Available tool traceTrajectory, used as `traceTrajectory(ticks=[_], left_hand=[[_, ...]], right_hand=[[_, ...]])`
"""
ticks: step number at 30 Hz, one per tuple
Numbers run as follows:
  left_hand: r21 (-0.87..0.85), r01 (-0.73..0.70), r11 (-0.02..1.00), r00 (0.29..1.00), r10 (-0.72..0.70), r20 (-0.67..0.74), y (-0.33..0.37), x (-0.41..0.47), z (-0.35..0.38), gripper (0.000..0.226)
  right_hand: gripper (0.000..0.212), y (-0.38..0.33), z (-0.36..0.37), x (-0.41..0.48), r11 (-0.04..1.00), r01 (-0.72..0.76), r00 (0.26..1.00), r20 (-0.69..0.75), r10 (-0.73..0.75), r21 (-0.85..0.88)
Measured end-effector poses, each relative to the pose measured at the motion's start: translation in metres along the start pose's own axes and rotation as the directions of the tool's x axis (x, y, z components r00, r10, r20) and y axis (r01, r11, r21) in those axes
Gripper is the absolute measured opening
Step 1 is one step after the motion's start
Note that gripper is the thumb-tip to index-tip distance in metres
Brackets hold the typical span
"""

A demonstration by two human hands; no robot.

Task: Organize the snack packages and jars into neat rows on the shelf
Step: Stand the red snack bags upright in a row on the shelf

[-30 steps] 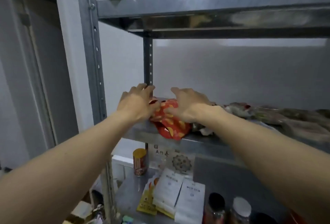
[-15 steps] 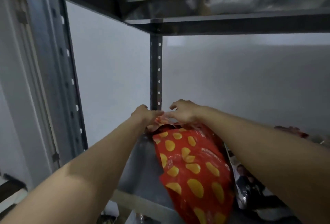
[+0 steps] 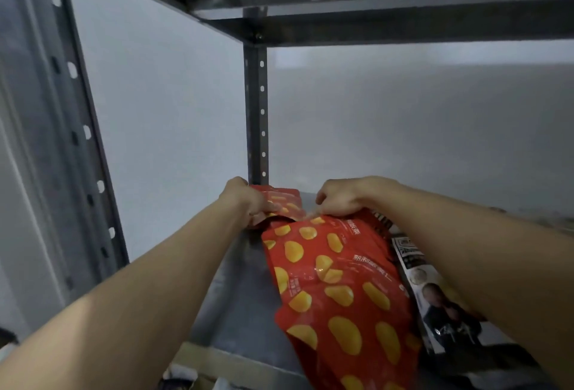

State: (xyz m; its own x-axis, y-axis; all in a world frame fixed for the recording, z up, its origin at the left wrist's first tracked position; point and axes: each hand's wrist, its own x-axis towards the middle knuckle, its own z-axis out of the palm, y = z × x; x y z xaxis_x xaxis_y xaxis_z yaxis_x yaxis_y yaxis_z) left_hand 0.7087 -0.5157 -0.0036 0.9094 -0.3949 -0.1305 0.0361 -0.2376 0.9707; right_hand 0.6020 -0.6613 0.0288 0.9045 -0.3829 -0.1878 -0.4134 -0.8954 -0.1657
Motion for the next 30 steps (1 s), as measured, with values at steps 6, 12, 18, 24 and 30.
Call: traceTrajectory(ticks=[6,12,18,24,30], left_hand=[[-0.107,-0.071,0.992,0.997,0.068,-0.031,-0.001,-0.003,0.004,0.072],[-0.055,-0.314,0.948,0.946,0.307,-0.106,0.001,0.003,0.003,0.086],[-0.003,-0.490,0.872,0.872,0.490,-0.009,0.008,0.011,0.016,0.074],[0.050,-0.582,0.811,0.812,0.577,0.092,0.002,0.024,0.025,0.085],[0.155,-0.604,0.782,0.797,0.594,0.109,-0.004,0.027,0.028,0.082]], right_hand=[[0.045,-0.017,0.007,0.010,0.938,-0.005,0.997,-0.073,0.032,0.348],[0.049,-0.016,0.005,0.015,0.720,0.059,0.961,-0.235,0.147,0.691],[0.061,-0.008,0.000,0.023,0.641,0.154,0.874,-0.407,0.267,0.752],[0.063,0.002,0.000,0.029,0.757,0.150,0.855,-0.468,0.224,0.636],[0.077,0.008,0.008,0.037,0.784,0.133,0.864,-0.458,0.209,0.607]])
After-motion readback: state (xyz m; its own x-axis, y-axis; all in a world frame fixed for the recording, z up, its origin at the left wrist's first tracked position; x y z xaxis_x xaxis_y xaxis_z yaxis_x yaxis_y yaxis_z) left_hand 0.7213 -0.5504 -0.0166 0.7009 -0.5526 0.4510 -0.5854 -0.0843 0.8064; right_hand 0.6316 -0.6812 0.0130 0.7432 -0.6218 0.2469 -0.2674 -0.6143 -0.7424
